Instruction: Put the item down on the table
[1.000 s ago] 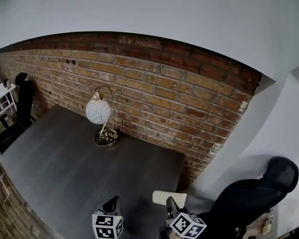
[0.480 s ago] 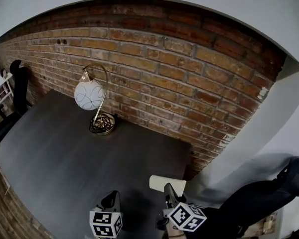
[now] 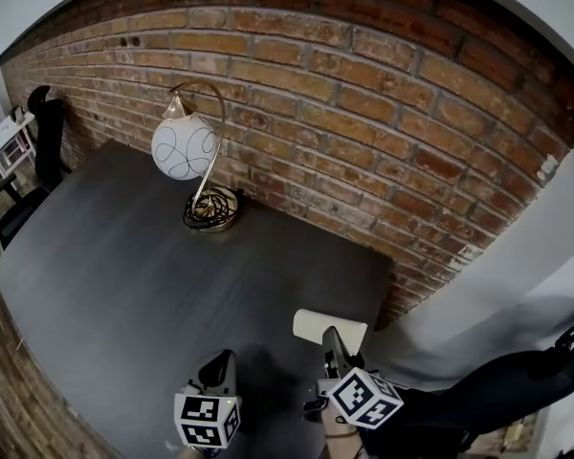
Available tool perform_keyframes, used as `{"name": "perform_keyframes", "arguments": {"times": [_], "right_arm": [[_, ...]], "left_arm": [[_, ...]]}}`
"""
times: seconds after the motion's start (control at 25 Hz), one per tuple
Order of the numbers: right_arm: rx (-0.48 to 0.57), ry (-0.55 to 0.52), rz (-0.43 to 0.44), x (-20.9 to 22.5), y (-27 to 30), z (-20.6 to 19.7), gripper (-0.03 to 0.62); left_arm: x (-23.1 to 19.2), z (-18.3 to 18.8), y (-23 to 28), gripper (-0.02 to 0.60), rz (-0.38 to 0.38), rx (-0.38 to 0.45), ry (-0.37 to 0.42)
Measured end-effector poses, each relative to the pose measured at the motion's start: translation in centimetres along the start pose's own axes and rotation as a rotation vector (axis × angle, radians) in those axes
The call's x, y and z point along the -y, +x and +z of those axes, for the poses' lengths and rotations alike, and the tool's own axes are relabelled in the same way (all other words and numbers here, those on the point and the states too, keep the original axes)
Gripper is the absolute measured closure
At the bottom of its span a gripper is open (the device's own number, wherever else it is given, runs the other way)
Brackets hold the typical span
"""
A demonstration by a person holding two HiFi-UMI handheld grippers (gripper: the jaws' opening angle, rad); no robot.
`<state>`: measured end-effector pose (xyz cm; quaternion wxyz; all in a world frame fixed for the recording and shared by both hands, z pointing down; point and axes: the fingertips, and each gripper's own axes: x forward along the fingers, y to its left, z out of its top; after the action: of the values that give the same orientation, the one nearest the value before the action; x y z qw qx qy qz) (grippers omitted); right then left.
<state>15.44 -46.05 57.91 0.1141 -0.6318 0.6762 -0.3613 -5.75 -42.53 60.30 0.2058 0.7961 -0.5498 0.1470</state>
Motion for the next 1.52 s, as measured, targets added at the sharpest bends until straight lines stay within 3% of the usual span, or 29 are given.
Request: {"name": "perform_keyframes", "arguments": {"times": [0.36, 0.6, 0.8, 1.52], "right_arm": [[0.015, 0.002, -0.011, 0.7, 1.1, -0.4, 0.434], [-0.035, -0.142, -0.003, 0.5, 1.1, -0.5, 0.419], [-0.089, -0.247, -0.049, 1.6, 1.0, -1.1, 0.407], [-0.211, -0.476, -0.134, 4.5, 1.1, -1.9, 0.275]], "left_arm": [[-0.9, -0.8, -0.2, 0.563, 0.021, -0.008, -0.024], [-0.5, -0.7, -0.1, 0.563, 0.020, -0.004, -0.018], [-0.1, -1.0, 0.0, 0.563, 0.018, -0.007, -0.021], [0.6, -1.4, 0.2, 0.563, 0.025, -0.014, 0.004]]}}
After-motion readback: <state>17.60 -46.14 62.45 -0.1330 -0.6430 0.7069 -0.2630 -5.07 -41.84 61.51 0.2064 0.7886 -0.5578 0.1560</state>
